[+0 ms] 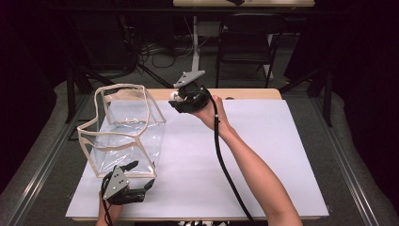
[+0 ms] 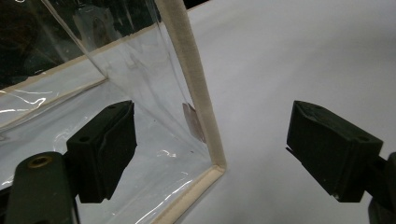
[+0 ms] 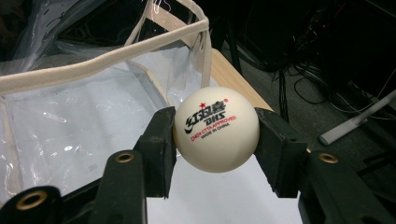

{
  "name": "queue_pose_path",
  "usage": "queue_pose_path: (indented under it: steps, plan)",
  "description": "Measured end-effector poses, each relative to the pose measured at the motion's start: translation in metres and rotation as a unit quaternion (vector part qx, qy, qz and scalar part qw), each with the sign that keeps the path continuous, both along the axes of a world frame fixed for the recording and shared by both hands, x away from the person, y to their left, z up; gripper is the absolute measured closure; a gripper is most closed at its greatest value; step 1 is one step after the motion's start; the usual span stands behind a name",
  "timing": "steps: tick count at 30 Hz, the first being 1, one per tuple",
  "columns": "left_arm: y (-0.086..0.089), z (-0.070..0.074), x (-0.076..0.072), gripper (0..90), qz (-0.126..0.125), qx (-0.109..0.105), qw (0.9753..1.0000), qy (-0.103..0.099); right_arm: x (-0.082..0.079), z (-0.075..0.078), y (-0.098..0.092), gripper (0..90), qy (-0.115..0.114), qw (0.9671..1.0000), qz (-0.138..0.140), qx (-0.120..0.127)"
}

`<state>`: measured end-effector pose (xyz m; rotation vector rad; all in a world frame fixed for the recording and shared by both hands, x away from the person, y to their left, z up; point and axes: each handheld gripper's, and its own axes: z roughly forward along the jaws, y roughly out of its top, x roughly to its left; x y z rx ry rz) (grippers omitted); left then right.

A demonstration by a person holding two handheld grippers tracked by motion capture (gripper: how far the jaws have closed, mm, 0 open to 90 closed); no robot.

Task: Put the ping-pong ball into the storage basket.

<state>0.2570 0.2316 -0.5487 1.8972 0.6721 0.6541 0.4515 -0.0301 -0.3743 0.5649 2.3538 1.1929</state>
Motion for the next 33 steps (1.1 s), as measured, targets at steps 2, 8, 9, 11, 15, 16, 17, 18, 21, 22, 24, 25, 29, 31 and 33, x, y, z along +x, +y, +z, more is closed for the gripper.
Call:
queue_pose_path:
  steps: [2,8,9,11,15,16,17,18,21,22,24,25,29,31,33]
  plan:
    - [0.000,0.000,0.000,16.1,0.001,0.000,1.0000,0.000,0.000,0.001,0.001,51.0,0.000,1.0000,0.001,0.000]
    - [0.000,0.000,0.000,16.1,0.000,0.000,1.0000,0.000,0.000,0.002,0.004,51.0,-0.002,1.0000,0.002,0.001]
    - [0.000,0.000,0.000,16.1,0.001,0.001,1.0000,0.000,0.000,0.003,0.004,51.0,-0.001,1.0000,0.003,-0.001]
    - [0.000,0.000,0.000,16.1,0.001,0.000,1.0000,-0.001,0.000,0.003,0.006,51.0,-0.002,1.0000,0.004,0.000]
    - [0.000,0.000,0.000,16.1,0.001,0.000,1.0000,0.000,-0.001,0.005,0.008,51.0,-0.002,1.0000,0.006,-0.001]
    - [0.000,0.000,0.000,16.1,0.000,0.001,1.0000,0.000,-0.001,0.005,0.009,51.0,-0.002,1.0000,0.006,-0.001]
    - [0.000,0.000,0.000,16.1,0.000,0.000,1.0000,0.000,-0.001,0.006,0.009,51.0,-0.003,1.0000,0.007,0.000]
    - [0.000,0.000,0.000,16.1,0.001,0.000,1.0000,0.000,-0.001,0.006,0.010,51.0,-0.003,1.0000,0.007,-0.001]
    - [0.000,0.000,0.000,16.1,0.002,0.000,1.0000,0.000,-0.001,0.007,0.012,51.0,-0.003,1.0000,0.009,-0.001]
    - [0.000,0.000,0.000,16.1,0.001,0.000,1.0000,-0.001,-0.002,0.007,0.012,51.0,-0.003,0.9999,0.010,-0.001]
    - [0.000,0.000,0.000,16.1,0.001,0.000,1.0000,-0.001,-0.002,0.008,0.014,51.0,-0.005,0.9999,0.011,-0.001]
    - [0.000,0.000,0.000,16.1,0.001,0.000,1.0000,-0.001,-0.002,0.008,0.014,51.0,-0.006,0.9999,0.012,0.000]
    - [0.000,0.000,0.000,16.1,0.000,0.000,1.0000,-0.001,-0.003,0.009,0.017,51.0,-0.005,0.9999,0.014,-0.002]
    - [0.000,0.000,0.000,16.1,0.000,0.001,1.0000,-0.001,-0.003,0.010,0.019,51.0,-0.006,0.9999,0.015,-0.001]
    - [0.000,0.000,0.000,16.1,0.001,0.000,1.0000,-0.001,-0.004,0.011,0.020,51.0,-0.007,0.9998,0.017,-0.002]
